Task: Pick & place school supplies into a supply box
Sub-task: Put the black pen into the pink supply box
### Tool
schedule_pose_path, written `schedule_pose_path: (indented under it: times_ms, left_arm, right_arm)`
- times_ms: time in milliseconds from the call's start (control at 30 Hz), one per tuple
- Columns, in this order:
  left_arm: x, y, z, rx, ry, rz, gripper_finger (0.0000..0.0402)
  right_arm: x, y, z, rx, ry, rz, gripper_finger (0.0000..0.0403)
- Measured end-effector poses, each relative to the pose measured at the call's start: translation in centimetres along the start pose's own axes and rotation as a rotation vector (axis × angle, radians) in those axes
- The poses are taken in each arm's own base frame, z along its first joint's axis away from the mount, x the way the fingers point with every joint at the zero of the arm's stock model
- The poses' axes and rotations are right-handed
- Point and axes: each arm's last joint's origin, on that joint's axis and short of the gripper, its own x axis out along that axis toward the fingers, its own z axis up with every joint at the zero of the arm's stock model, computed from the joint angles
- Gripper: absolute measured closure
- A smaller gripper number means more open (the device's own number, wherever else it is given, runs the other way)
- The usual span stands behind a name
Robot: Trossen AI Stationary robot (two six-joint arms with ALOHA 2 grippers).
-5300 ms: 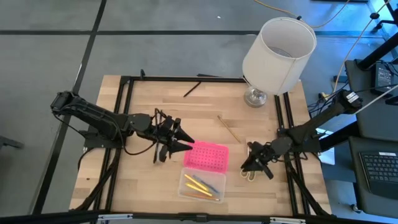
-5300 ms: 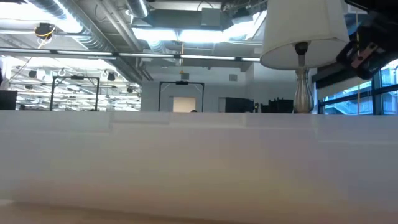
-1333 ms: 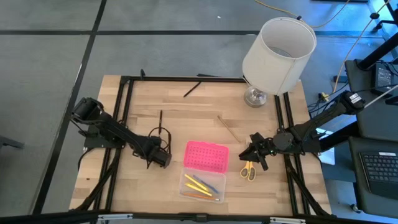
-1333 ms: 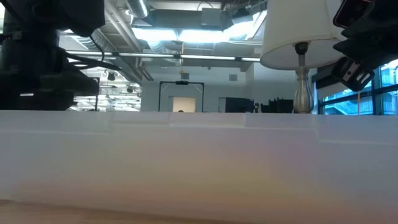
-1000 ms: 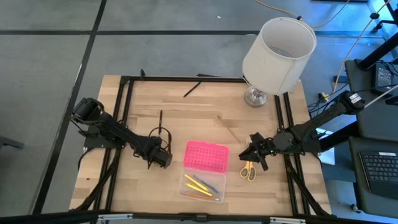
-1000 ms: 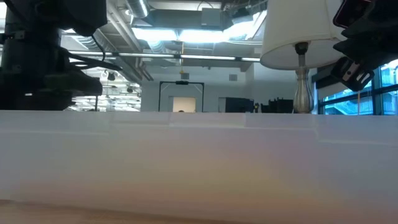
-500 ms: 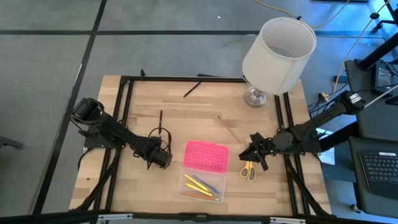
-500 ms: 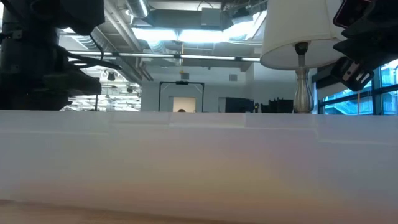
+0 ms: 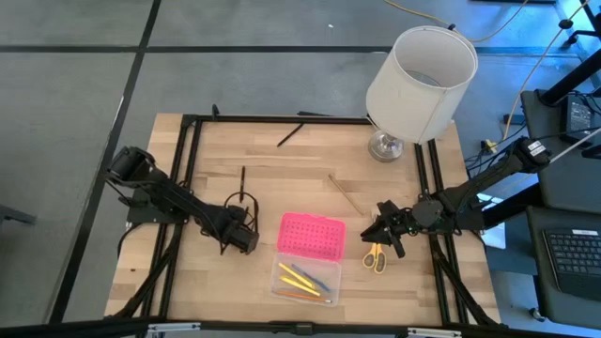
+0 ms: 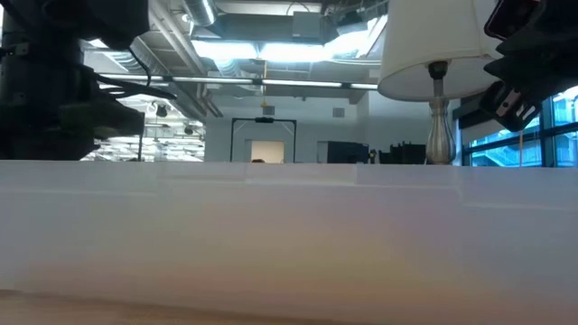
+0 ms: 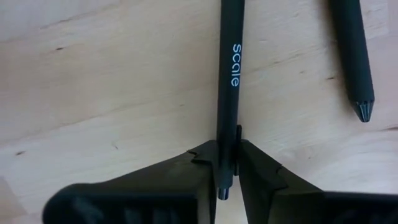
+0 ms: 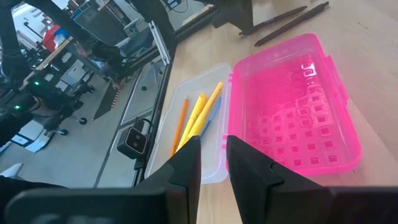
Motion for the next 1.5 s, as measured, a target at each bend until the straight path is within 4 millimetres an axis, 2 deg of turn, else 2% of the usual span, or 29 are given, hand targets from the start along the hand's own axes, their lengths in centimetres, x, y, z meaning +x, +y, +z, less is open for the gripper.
schedule_pose_path:
  times_ms: [300, 533, 700, 967, 1067, 1167, 1333, 1500]
  left_arm:
    - [-1.0, 0.3, -0.4, 0.018, 0.017, -0.039, 0.0368]
    - [-3.3, 0.5, -1.1, 0.047, 0.020, -0.175, 0.0368]
    - [-5.9, 0.0, -1.3, 0.098, -0.075, -0.434, 0.0364]
    - [-10.7, -3.8, -1.3, 0.502, -0.319, -1.012, 0.0366]
    - [-11.5, -5.1, -1.0, 0.629, -0.422, -1.149, 0.0369]
    - [-12.0, -6.6, -0.7, 0.737, -0.472, -1.158, 0.0370]
    - [-12.9, -10.1, -0.5, 0.933, -0.434, -1.081, 0.0371]
    - [-13.1, -12.9, -1.0, 1.133, -0.351, -0.830, 0.0371]
  right_arm:
    - [0.0, 0.0, 0.0, 0.000, 0.000, 0.000, 0.0320]
    - [0.0, 0.0, 0.0, 0.001, 0.000, -0.001, 0.0320]
    - [0.0, 0.0, 0.0, 0.001, 0.000, -0.001, 0.0320]
    - [0.0, 0.0, 0.0, 0.004, -0.002, 0.001, 0.0320]
    - [0.0, 0.1, 0.1, 0.008, -0.008, 0.006, 0.0320]
    - [0.0, 0.1, 0.1, 0.030, -0.009, 0.007, 0.0320]
    - [0.0, 0.1, 0.1, 0.064, -0.007, 0.006, 0.0320]
    - [0.0, 0.0, 0.1, 0.085, -0.005, 0.005, 0.0320]
